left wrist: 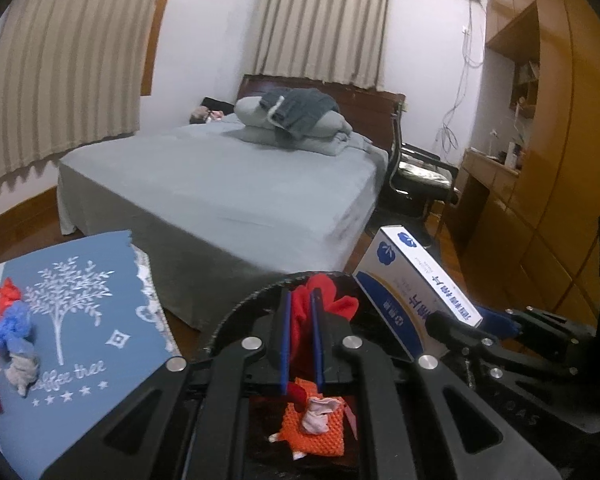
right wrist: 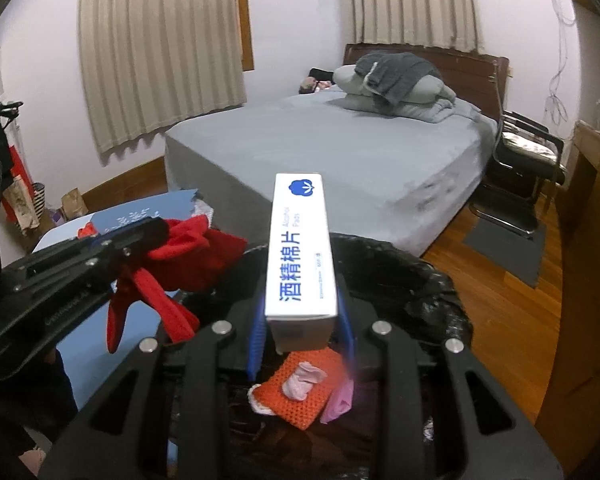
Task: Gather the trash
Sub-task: 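Carry the red glove and white box over the bin and open both tools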
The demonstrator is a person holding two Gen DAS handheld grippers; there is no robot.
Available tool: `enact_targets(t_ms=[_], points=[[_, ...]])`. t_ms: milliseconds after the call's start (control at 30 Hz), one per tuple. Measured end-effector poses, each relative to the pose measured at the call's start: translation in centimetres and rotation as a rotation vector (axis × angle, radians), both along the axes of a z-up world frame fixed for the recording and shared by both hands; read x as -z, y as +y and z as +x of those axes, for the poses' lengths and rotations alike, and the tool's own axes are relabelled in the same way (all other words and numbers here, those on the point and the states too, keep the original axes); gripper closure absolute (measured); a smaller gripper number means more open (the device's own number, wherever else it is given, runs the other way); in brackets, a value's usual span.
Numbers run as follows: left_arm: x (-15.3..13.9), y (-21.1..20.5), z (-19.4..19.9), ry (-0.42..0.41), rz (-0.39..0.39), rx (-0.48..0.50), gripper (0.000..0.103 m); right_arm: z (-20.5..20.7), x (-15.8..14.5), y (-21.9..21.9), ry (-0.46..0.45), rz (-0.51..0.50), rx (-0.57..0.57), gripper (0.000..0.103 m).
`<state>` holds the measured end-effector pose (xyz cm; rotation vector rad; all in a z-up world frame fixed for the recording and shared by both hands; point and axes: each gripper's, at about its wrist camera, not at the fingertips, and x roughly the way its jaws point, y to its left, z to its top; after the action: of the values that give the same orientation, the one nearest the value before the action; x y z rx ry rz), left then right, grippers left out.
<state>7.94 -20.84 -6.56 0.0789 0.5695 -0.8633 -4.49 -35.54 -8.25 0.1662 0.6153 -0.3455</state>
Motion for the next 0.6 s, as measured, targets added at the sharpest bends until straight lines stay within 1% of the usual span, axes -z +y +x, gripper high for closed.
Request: enact_targets(t_ms=[267,600], points=[[1.1,-3.0,-0.6,0.012,0.025,0.05,0.093,-1.1,0.8,-2.0,0.009,0.016,0.045,0.073],[2.2,-4.5,-0.6,0.033,0.041,0.072,0.093,-1.2,1.6,-3.1,0.039,0.024,0.082,0.073]])
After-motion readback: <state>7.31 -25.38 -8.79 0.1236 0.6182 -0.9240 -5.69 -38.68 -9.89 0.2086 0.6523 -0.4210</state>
